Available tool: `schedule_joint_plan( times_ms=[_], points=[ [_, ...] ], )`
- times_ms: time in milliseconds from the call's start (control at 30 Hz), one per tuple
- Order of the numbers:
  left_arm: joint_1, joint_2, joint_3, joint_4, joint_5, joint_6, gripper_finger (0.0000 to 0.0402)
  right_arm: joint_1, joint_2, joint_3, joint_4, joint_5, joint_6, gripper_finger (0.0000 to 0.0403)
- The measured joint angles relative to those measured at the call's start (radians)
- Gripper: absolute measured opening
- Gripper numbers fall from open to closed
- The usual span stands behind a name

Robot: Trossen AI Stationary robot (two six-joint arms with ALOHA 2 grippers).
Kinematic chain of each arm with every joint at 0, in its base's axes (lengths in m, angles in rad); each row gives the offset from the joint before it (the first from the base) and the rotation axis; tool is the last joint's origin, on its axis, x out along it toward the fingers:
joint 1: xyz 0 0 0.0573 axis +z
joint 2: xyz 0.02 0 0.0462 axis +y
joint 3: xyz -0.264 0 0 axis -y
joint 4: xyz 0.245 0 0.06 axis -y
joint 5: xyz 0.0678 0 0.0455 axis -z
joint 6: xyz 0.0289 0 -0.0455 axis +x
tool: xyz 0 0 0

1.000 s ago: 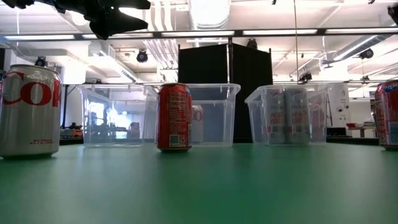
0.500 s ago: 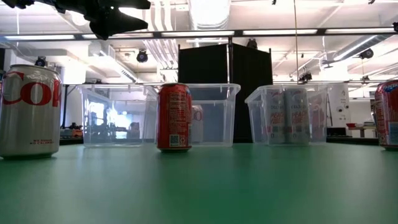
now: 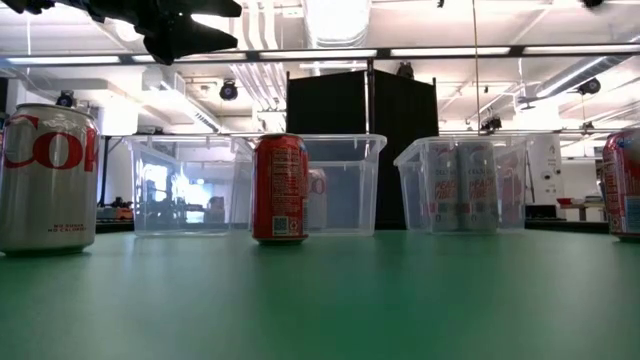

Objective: Sort soda cans
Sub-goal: Put the top right red-silver soda can into the middle transparent bin

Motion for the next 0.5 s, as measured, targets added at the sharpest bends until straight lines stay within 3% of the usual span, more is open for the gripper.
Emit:
schedule_joint_plan(
  times_ms=[200,500],
  points=[
    [0.0,0.0,0.0,-0.002,0.0,-0.009,0.0311,-0.192,0.186,0.348,-0.11,0.176,-0.448,0.0296],
    [0.0,0.0,-0.001,-0.019,0.0,-0.031,0.0311,-0.548,0.544,0.94,-0.316,0.167,-1.077,0.0296]
  ],
)
